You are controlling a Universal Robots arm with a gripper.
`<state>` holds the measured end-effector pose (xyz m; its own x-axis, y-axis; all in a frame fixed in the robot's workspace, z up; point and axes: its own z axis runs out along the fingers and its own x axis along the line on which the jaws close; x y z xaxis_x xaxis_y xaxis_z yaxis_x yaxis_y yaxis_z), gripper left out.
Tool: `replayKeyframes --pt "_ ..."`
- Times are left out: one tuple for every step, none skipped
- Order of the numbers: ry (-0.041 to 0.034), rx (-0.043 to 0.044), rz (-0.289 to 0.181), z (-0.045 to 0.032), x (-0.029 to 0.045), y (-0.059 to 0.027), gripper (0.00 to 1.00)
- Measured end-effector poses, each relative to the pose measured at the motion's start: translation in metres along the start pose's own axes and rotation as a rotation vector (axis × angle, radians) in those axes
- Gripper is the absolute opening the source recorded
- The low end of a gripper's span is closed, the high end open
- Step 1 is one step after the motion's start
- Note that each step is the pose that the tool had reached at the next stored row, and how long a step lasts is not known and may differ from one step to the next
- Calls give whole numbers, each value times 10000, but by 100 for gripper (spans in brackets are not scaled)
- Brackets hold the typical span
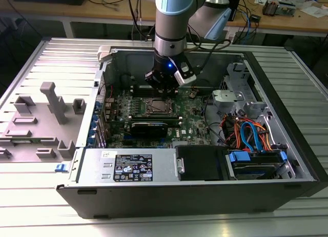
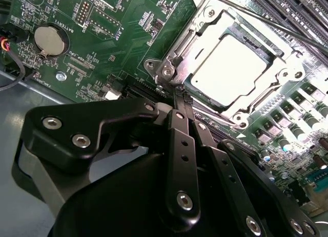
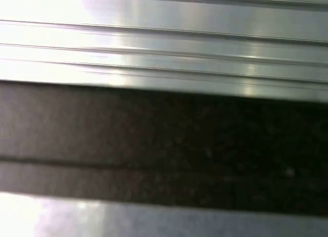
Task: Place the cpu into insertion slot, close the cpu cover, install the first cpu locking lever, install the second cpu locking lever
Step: 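Install the first cpu locking lever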
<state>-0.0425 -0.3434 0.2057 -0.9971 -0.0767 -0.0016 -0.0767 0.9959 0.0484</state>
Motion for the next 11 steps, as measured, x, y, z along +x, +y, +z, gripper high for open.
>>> replayKeyframes --pt "1 2 0 -8 0 0 11" --pt "1 1 -1 -17 -1 1 11" --pt "0 0 -1 -22 -3 1 11" --pt "-1 -1 -1 -22 -3 1 11" --pt "-1 -1 0 -22 -3 1 11" --pt "1 1 0 -23 -3 1 11" --pt "1 2 -1 -23 -4 0 11" --pt "1 2 0 -24 -4 0 11" --pt "1 2 0 -23 -4 0 11" --pt "2 2 -2 -24 -5 -1 11" --pt "2 4 -2 -23 -6 -3 11"
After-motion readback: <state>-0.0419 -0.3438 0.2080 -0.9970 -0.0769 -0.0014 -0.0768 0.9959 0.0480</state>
